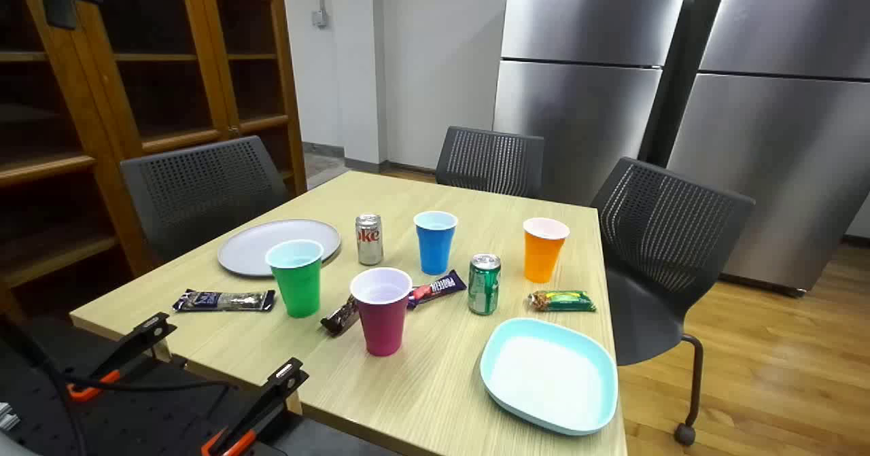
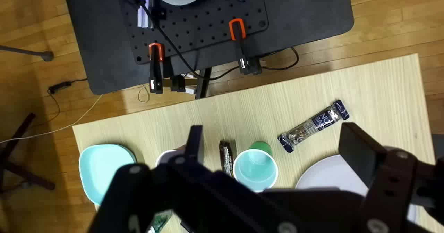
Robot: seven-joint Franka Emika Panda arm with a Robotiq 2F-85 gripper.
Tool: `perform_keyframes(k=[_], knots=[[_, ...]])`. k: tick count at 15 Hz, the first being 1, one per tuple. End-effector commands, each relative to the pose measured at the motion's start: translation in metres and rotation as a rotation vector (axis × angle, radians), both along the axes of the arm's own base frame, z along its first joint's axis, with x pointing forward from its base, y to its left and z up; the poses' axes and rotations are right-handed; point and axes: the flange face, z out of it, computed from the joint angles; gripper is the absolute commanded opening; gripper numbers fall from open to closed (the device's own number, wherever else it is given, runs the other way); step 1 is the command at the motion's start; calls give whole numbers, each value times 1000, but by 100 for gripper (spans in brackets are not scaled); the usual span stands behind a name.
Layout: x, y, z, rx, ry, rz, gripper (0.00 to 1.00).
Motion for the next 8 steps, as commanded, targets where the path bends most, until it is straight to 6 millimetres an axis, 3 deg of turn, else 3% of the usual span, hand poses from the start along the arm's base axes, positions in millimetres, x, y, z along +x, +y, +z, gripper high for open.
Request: perform_keyframes(k=[1, 3, 8], knots=[[0, 0, 0, 0, 0, 0, 100], [-4, -4, 1, 1, 3, 11, 100], [6, -16, -22, -22, 25, 10, 100]])
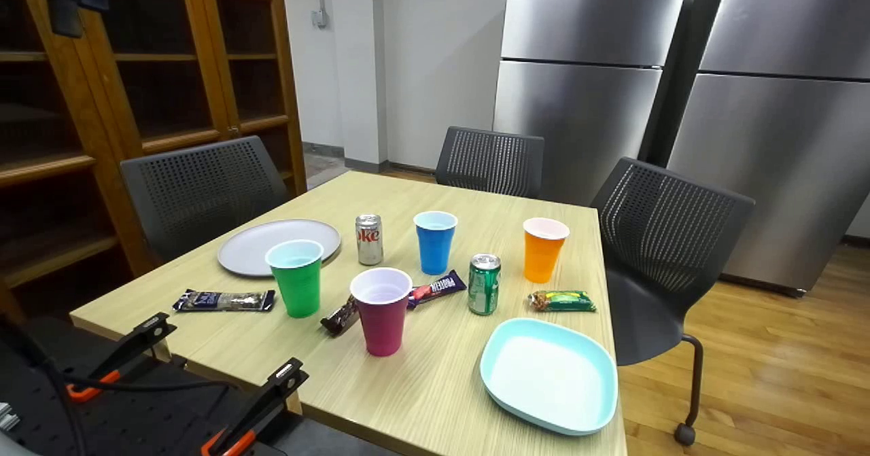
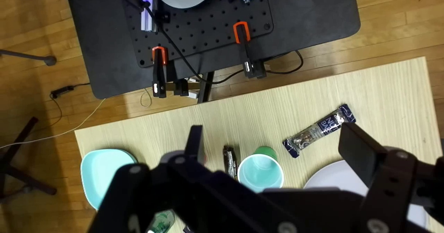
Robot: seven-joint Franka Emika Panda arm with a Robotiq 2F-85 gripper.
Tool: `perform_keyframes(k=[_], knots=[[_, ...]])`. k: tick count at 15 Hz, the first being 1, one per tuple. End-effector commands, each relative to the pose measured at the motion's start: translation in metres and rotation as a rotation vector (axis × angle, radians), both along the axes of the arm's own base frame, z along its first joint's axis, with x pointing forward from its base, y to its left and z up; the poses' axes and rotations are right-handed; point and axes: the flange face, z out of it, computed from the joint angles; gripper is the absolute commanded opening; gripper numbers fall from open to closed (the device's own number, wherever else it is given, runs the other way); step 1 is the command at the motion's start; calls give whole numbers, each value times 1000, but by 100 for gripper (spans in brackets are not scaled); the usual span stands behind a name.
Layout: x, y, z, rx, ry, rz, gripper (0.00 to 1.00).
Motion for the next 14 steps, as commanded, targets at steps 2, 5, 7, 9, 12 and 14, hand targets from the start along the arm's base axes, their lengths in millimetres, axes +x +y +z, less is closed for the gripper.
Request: perform_keyframes(k=[2, 5, 7, 9, 12, 14], knots=[[9, -12, -20, -41, 9, 7, 100], [21, -19, -40, -76, 22, 13, 100], [32, -21, -54, -89, 35, 66, 100], [43, -22, -67, -94, 32, 112, 100], [62, -21, -87, -95, 15, 178, 100], [74, -21, -101, -89, 3, 221, 100]])
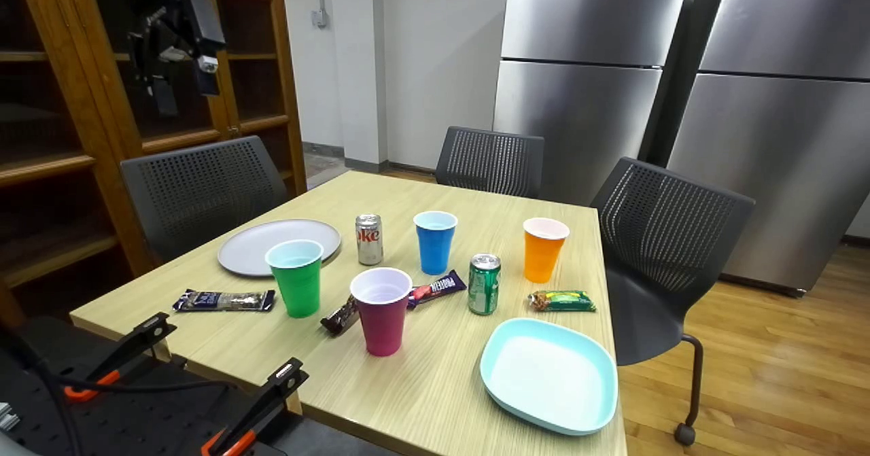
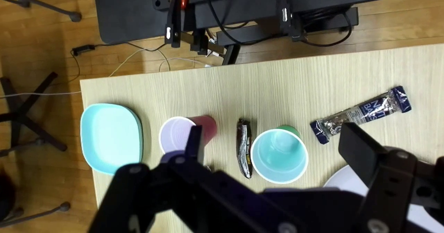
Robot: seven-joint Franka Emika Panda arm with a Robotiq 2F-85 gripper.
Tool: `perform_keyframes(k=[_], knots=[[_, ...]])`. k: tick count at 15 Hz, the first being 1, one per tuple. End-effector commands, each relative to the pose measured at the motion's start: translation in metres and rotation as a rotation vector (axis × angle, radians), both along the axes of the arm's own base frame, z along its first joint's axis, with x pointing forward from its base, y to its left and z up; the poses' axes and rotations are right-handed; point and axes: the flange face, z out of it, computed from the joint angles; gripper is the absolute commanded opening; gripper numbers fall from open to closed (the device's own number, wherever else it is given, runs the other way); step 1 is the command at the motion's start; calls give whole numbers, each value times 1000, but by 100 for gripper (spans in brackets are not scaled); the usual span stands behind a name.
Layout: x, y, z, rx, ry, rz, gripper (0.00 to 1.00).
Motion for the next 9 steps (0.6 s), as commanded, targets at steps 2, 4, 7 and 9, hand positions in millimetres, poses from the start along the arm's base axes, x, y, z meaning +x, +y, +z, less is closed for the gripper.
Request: perform_keyframes(k=[2, 4, 7, 9], knots=[[27, 1, -26, 15, -18, 114, 100], [35, 0, -38, 27, -31, 151, 100], [44, 1, -56, 59, -55, 192, 100], [49, 2, -70, 72, -65, 201, 100]])
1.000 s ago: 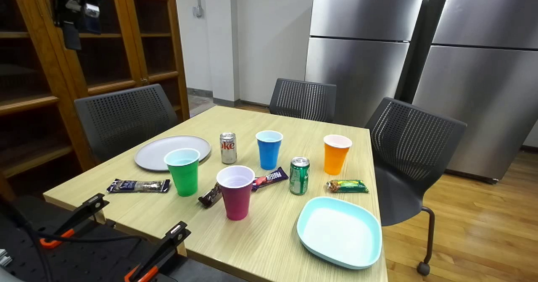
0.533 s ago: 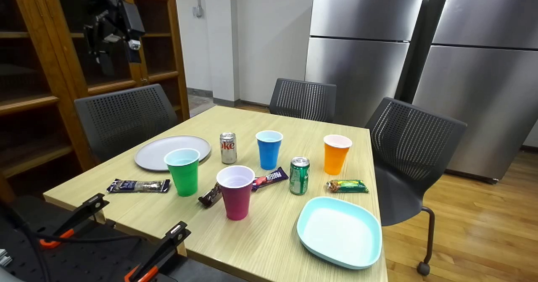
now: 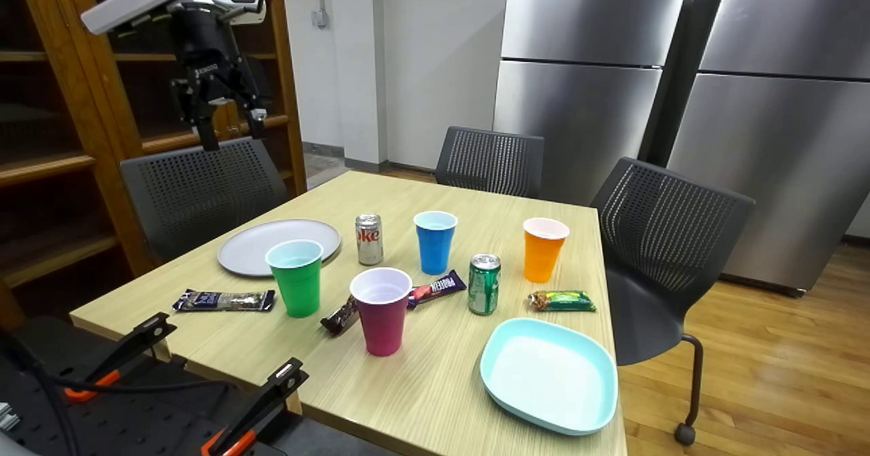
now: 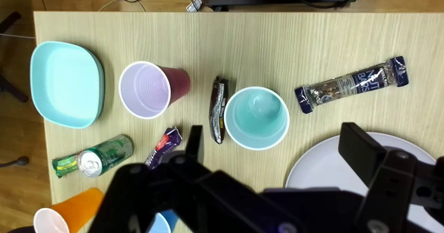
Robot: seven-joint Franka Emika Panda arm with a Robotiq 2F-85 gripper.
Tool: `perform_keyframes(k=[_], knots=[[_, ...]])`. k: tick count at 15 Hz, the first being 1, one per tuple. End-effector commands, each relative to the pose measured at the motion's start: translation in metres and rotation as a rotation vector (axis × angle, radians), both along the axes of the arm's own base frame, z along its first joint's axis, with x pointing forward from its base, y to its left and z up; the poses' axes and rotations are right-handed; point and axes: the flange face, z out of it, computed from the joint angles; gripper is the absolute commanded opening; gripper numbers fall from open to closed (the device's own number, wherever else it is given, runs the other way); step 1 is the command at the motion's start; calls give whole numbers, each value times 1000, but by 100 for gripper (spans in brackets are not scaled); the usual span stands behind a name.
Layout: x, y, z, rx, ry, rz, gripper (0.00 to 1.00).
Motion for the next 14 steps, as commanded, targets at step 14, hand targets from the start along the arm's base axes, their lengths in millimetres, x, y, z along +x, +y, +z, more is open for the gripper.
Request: perform_keyframes(k=[14], knots=[[22, -6, -109, 68, 9, 46, 100]])
